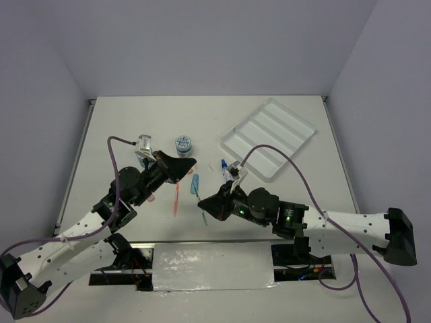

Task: Sort the stationery into containers
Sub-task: Close the pen cap on the pen.

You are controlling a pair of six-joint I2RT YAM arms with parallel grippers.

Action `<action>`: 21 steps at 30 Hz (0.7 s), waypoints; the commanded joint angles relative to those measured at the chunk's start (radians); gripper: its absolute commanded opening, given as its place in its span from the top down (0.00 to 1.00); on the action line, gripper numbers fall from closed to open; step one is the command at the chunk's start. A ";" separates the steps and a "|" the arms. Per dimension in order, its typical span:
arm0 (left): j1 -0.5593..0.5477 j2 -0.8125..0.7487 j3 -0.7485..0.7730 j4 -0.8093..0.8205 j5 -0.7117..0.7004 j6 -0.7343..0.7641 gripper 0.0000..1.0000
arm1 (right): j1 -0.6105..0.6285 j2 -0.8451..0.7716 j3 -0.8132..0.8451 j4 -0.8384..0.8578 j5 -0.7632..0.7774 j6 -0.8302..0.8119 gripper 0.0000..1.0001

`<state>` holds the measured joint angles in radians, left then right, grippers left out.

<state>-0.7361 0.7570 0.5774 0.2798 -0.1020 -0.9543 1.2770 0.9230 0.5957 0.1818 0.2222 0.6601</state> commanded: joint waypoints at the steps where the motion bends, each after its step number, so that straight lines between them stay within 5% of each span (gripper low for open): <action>1: -0.014 -0.012 0.013 0.102 0.019 -0.008 1.00 | 0.007 -0.030 -0.007 0.059 0.038 -0.028 1.00; 21: -0.029 0.010 0.059 0.090 0.045 0.009 1.00 | 0.004 -0.027 0.064 -0.111 0.203 -0.073 1.00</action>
<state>-0.7586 0.7605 0.5838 0.3145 -0.0826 -0.9489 1.2766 0.8902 0.6083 0.0872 0.3721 0.6140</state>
